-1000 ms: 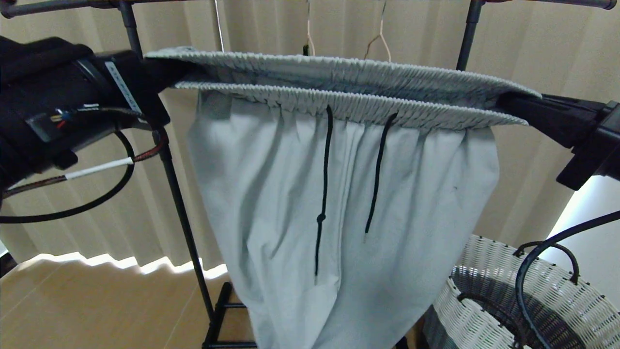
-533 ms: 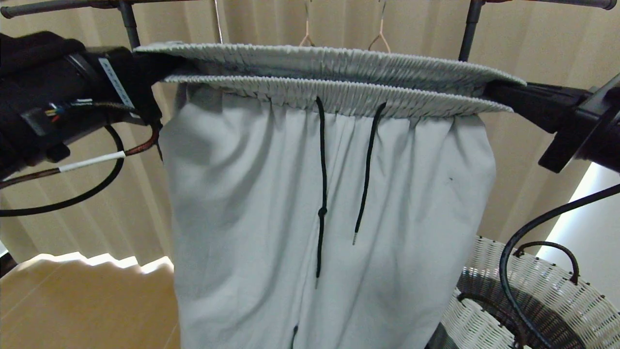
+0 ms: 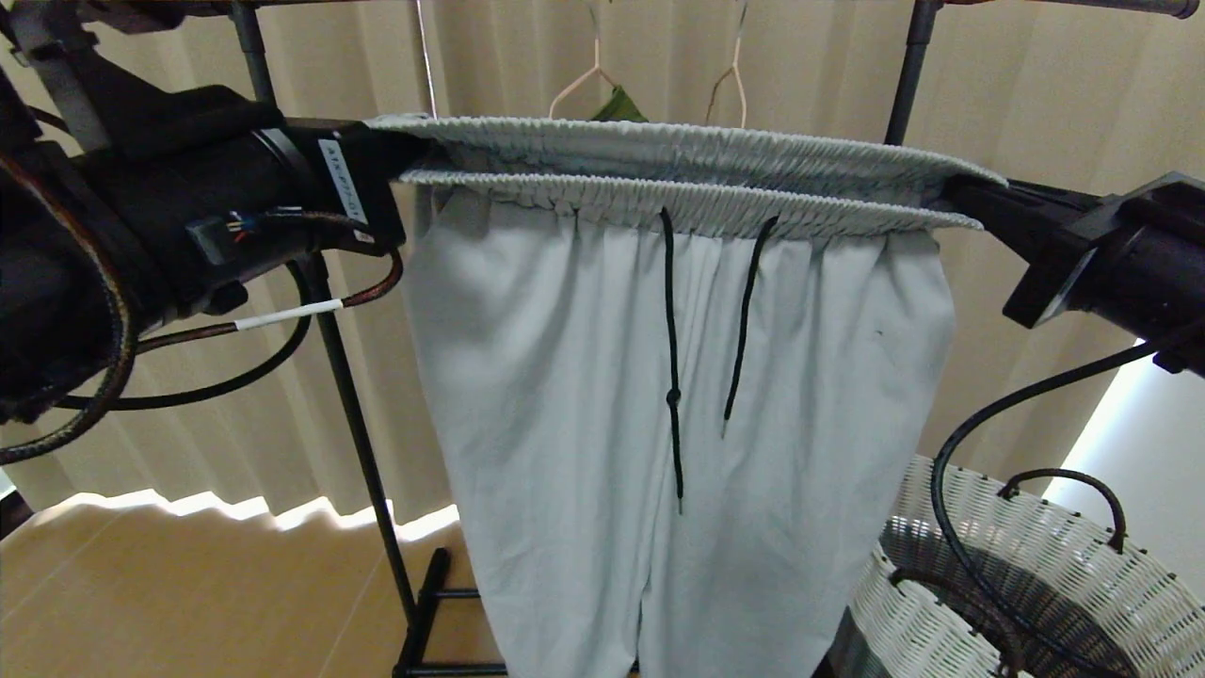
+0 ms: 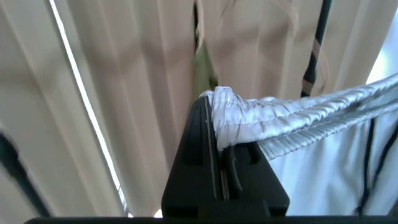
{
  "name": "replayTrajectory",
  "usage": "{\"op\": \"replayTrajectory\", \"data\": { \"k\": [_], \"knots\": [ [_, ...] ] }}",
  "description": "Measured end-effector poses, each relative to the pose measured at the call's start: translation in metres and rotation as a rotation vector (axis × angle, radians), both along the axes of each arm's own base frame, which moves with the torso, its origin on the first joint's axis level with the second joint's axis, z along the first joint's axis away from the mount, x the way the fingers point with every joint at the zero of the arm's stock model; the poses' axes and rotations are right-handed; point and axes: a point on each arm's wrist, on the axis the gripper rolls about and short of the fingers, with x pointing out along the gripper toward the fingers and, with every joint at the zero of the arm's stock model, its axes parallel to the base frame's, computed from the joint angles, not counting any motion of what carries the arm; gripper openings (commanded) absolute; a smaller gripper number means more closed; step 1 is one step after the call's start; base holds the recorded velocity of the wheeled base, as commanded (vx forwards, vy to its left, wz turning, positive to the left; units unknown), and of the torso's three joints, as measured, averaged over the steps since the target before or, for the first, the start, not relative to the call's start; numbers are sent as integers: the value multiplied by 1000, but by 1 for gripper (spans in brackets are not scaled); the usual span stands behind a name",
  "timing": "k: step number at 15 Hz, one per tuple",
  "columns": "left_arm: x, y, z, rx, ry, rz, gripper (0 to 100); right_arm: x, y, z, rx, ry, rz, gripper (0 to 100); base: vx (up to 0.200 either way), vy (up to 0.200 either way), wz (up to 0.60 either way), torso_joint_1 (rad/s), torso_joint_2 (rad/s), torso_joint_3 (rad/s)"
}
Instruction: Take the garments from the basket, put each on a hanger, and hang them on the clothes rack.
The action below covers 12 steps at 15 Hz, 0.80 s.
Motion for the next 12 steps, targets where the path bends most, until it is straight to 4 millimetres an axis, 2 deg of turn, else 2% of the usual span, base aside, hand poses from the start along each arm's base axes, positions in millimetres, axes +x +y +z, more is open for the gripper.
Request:
{"op": "replayTrajectory", "data": {
  "k": [3,6,12],
  "knots": [
    [-4,-11,-13,39,57,-11,0,3,-1,4,3,-11,-5,0,0,0,0,0,0,0],
    [-12,-10,-24,109,151,-9,0,3,0,4,2,-12,-3,0,0,0,0,0,0,0],
    [-24,-9,-19,99,139,-38,0,3,-1,3,-5,-2,-11,0,0,0,0,0,0,0]
  ]
}}
